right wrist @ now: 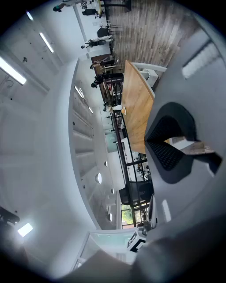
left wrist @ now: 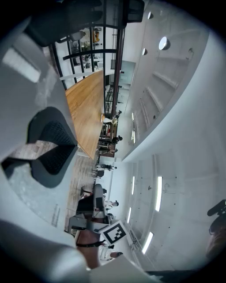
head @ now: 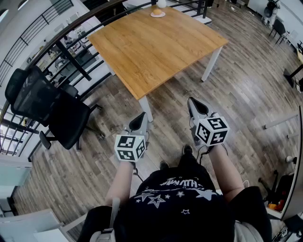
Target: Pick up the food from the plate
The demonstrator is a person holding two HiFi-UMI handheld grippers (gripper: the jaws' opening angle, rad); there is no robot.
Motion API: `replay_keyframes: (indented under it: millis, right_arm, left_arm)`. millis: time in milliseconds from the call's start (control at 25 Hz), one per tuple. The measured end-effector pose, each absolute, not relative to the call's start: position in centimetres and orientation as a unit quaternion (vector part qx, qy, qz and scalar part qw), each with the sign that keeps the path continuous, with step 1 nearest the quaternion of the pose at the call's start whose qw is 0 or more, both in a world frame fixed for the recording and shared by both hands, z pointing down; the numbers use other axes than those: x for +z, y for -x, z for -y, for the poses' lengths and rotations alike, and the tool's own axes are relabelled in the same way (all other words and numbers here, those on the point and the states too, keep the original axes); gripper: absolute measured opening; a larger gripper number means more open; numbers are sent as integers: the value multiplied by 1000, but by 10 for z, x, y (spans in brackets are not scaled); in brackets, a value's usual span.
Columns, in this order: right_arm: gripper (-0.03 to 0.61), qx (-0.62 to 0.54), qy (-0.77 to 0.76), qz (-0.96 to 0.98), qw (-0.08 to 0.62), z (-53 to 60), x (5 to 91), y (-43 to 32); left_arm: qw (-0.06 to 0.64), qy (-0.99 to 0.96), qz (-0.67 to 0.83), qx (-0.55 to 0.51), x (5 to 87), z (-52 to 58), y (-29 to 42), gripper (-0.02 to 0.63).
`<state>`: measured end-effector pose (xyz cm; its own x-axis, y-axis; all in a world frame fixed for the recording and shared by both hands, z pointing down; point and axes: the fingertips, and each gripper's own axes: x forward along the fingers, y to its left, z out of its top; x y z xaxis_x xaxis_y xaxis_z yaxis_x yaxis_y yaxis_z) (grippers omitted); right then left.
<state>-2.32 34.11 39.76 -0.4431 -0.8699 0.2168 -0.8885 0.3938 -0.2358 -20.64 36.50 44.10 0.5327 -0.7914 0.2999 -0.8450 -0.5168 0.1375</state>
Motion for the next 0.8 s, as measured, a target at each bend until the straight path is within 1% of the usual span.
replay_keyframes:
  millis: [320,800]
  right_arm:
    - [0,159,-533,830,36,-343,398,17]
    - [2,168,-530,831,27,-360,404,26]
  left_arm:
    - [134,-870,465,96,436,-371,196,-2]
    - [141,-876,450,102,443,-389,196,-2]
